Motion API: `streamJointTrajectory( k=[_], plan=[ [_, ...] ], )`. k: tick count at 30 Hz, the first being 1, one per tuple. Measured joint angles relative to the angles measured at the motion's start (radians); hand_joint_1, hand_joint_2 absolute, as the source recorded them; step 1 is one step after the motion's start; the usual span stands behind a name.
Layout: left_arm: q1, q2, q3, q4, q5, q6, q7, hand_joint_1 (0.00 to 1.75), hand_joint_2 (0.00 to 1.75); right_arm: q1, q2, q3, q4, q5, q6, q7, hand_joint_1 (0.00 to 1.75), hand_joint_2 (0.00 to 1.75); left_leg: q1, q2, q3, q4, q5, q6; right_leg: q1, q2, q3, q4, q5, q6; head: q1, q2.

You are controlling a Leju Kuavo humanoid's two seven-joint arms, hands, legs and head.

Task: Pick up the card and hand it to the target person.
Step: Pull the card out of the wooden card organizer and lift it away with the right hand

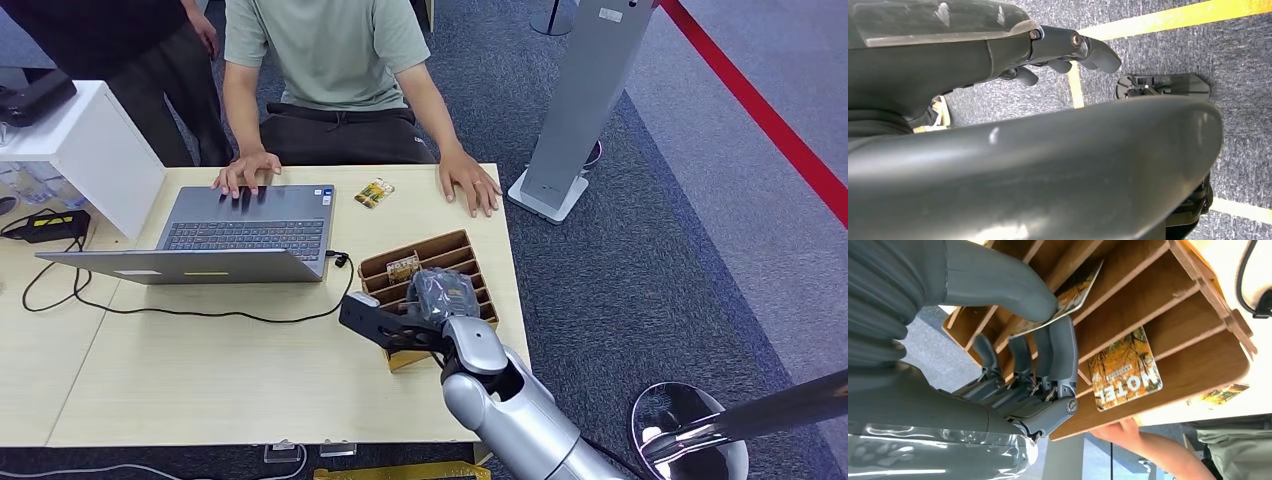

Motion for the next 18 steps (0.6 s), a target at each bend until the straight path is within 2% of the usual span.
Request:
streamJointTrajectory(
  k=[18],
  plan=[
    [0.000, 0.000, 0.000, 0.000, 0.004, 0.012, -0.006, 0.00, 0.00, -0.001, -0.003, 0.002, -0.005, -0.007, -0.014, 0.000, 1.75, 1.75, 0.000, 0.000, 0.000, 0.000, 0.000, 0.000, 0.000, 0.000, 0.000, 0.000, 0.000, 0.000, 0.000, 0.000]
  ],
)
